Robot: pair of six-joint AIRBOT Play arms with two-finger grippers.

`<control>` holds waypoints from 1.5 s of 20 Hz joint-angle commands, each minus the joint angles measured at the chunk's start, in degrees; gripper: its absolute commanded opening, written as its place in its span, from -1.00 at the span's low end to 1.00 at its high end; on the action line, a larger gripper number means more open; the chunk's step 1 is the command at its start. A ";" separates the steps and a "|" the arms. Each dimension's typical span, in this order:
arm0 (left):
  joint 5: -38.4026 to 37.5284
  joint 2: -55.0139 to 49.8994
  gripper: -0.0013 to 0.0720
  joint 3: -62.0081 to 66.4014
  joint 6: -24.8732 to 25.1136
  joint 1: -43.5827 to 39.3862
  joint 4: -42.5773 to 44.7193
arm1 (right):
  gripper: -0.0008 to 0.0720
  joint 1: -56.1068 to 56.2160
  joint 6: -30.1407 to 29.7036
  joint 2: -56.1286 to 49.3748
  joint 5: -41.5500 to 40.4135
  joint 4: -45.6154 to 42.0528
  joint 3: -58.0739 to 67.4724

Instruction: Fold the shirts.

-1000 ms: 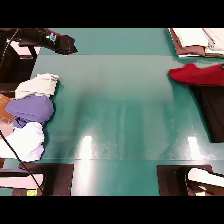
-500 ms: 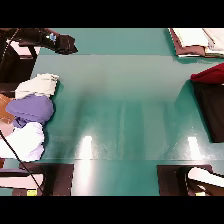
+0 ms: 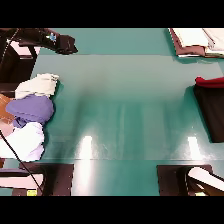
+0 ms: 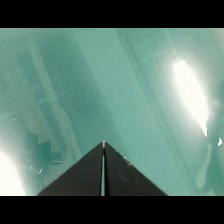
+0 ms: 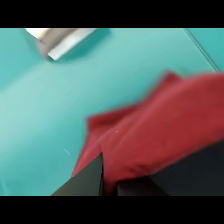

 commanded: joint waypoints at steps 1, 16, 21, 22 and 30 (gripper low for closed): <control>0.00 -0.02 -0.89 -0.02 0.13 0.00 0.00 | -0.92 -4.79 0.02 4.85 3.67 -9.27 -9.42; 2.40 -0.02 -0.89 0.00 0.13 0.00 0.07 | 0.65 9.90 0.02 8.46 7.13 4.42 -14.58; 3.48 -0.02 -0.89 0.00 0.11 0.00 0.02 | 0.40 36.13 0.02 8.39 2.14 4.59 -13.22; 3.67 0.00 -0.89 0.00 0.13 0.00 0.02 | 0.02 40.44 0.02 8.35 1.29 4.61 -13.22; 3.63 -0.02 -0.89 0.00 0.11 0.00 0.02 | -0.92 54.16 0.02 8.35 -1.05 4.63 -13.22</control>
